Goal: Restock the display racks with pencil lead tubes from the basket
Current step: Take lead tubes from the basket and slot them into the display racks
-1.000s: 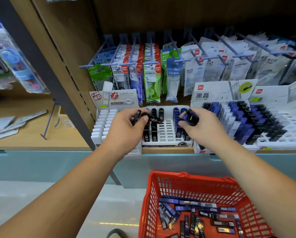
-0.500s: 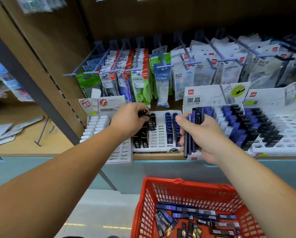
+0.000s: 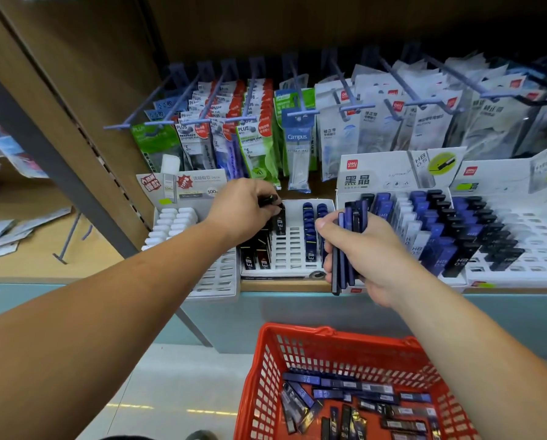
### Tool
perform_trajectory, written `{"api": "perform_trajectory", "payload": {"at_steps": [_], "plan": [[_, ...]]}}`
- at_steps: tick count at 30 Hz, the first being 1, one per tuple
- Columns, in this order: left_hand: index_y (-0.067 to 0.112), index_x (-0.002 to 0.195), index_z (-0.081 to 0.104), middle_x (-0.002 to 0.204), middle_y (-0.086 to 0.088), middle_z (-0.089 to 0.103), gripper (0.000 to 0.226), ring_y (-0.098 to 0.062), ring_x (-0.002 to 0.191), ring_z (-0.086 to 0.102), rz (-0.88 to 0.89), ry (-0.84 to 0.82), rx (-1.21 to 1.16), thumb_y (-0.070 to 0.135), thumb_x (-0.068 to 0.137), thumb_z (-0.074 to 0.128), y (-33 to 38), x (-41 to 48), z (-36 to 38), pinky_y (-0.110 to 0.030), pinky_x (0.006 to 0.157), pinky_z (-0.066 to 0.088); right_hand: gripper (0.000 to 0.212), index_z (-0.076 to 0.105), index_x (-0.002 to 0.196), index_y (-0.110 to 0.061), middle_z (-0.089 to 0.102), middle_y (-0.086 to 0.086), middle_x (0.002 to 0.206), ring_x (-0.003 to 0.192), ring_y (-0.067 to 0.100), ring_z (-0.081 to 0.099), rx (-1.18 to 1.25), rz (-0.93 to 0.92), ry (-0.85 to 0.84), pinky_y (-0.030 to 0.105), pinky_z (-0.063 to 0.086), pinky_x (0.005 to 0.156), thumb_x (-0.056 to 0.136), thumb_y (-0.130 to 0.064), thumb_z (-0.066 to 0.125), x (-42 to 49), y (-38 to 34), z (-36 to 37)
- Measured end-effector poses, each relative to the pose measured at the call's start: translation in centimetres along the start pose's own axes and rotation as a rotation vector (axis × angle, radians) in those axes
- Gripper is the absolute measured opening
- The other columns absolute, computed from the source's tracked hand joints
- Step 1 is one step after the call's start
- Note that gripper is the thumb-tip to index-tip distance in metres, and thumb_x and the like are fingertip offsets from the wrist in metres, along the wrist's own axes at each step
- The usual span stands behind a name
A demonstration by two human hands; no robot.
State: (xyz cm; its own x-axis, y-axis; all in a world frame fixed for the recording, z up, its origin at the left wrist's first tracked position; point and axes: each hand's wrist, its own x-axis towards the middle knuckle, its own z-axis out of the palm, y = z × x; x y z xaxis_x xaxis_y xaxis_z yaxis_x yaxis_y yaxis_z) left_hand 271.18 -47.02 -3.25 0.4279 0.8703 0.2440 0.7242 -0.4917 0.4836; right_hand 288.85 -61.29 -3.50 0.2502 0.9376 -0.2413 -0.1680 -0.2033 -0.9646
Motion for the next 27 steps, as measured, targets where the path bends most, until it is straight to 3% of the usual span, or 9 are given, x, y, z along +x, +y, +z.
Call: {"api": "perform_trajectory", "payload": {"at_steps": [4, 9, 12, 14, 16, 20, 23, 26, 27], "plan": [[0.019, 0.091, 0.077, 0.085, 0.005, 0.073, 0.004, -0.017, 0.081, 0.067, -0.018, -0.093, 0.041, 0.023, 0.092, 0.077, 0.2, -0.1, -0.3, -0.04, 0.077, 0.059, 0.022, 0.065, 0.109, -0.006, 0.059, 0.01, 0.074, 0.057, 0.026, 0.06, -0.001, -0.006, -0.001, 0.041, 0.058, 0.057, 0.096, -0.022, 0.073, -0.1, 0.0, 0.0], [0.007, 0.085, 0.071, 0.08, -0.009, 0.065, 0.032, -0.023, 0.075, 0.062, 0.061, -0.076, 0.011, 0.035, 0.1, 0.065, 1.2, -1.4, -1.4, -0.038, 0.068, 0.052, 0.023, 0.065, 0.109, -0.006, 0.059, 0.009, 0.072, 0.057, 0.026, 0.06, -0.012, -0.009, 0.0, 0.04, 0.058, 0.056, 0.096, -0.022, 0.073, -0.4, -0.2, 0.0], [0.0, 0.096, 0.07, 0.079, -0.009, 0.064, 0.037, -0.016, 0.064, 0.06, -0.184, -0.14, -0.451, 0.031, 0.107, 0.053, 1.5, -2.5, -1.7, -0.034, 0.061, 0.051, 0.019, 0.066, 0.107, -0.008, 0.06, 0.009, 0.074, 0.056, 0.027, 0.06, -0.046, -0.026, 0.001, 0.047, 0.06, 0.057, 0.095, -0.022, 0.073, -0.4, -0.1, 0.2], [-0.005, 0.105, 0.072, 0.086, -0.012, 0.068, 0.039, -0.019, 0.072, 0.065, -0.303, -0.219, -0.761, 0.027, 0.108, 0.05, 1.8, -2.9, -1.9, -0.034, 0.07, 0.058, 0.017, 0.067, 0.105, -0.01, 0.061, 0.009, 0.074, 0.055, 0.026, 0.061, -0.076, -0.049, -0.01, 0.048, 0.06, 0.057, 0.095, -0.022, 0.074, -0.4, 0.0, 0.3], [-0.007, 0.109, 0.072, 0.093, -0.016, 0.07, 0.041, -0.023, 0.081, 0.066, -0.335, -0.241, -0.871, 0.026, 0.109, 0.049, 1.4, -2.9, -1.9, -0.038, 0.083, 0.059, 0.016, 0.067, 0.105, -0.011, 0.064, 0.009, 0.075, 0.054, 0.026, 0.061, -0.08, -0.057, -0.034, 0.041, 0.058, 0.054, 0.094, -0.021, 0.075, -0.4, 0.2, 0.8], [-0.001, 0.109, 0.074, 0.101, -0.012, 0.075, 0.043, -0.022, 0.093, 0.07, -0.395, -0.205, -0.845, 0.035, 0.109, 0.05, 0.7, -2.8, -1.3, -0.04, 0.093, 0.058, 0.014, 0.066, 0.106, -0.016, 0.073, 0.012, 0.089, 0.052, 0.024, 0.061, -0.091, -0.044, -0.015, 0.04, 0.059, 0.054, 0.095, -0.02, 0.073, -0.1, 0.7, 1.8], [0.003, 0.11, 0.075, 0.101, -0.008, 0.075, 0.042, -0.018, 0.09, 0.069, -0.405, -0.184, -0.832, 0.037, 0.109, 0.05, 0.7, -2.6, -1.2, -0.029, 0.081, 0.058, 0.018, 0.066, 0.11, -0.02, 0.071, 0.016, 0.092, 0.048, 0.024, 0.061, -0.079, -0.049, 0.057, 0.038, 0.057, 0.05, 0.094, -0.019, 0.074, 0.5, 0.9, 1.8], [0.017, 0.106, 0.08, 0.091, 0.003, 0.072, 0.042, -0.017, 0.084, 0.065, -0.39, -0.175, -0.753, 0.045, 0.107, 0.049, 0.8, -2.7, -1.4, -0.031, 0.082, 0.055, 0.02, 0.065, 0.111, -0.023, 0.072, 0.02, 0.096, 0.046, 0.024, 0.061, -0.078, -0.034, 0.072, 0.038, 0.057, 0.05, 0.094, -0.021, 0.075, 0.8, 0.8, 1.8], [0.019, 0.106, 0.08, 0.084, 0.005, 0.067, 0.042, -0.016, 0.076, 0.061, -0.393, -0.175, -0.717, 0.046, 0.107, 0.048, 0.9, -2.8, -1.5, -0.028, 0.073, 0.054, 0.02, 0.065, 0.111, -0.023, 0.073, 0.019, 0.095, 0.047, 0.023, 0.061, -0.081, -0.031, 0.072, 0.039, 0.057, 0.05, 0.094, -0.021, 0.075, 0.8, 0.8, 1.8]]}}
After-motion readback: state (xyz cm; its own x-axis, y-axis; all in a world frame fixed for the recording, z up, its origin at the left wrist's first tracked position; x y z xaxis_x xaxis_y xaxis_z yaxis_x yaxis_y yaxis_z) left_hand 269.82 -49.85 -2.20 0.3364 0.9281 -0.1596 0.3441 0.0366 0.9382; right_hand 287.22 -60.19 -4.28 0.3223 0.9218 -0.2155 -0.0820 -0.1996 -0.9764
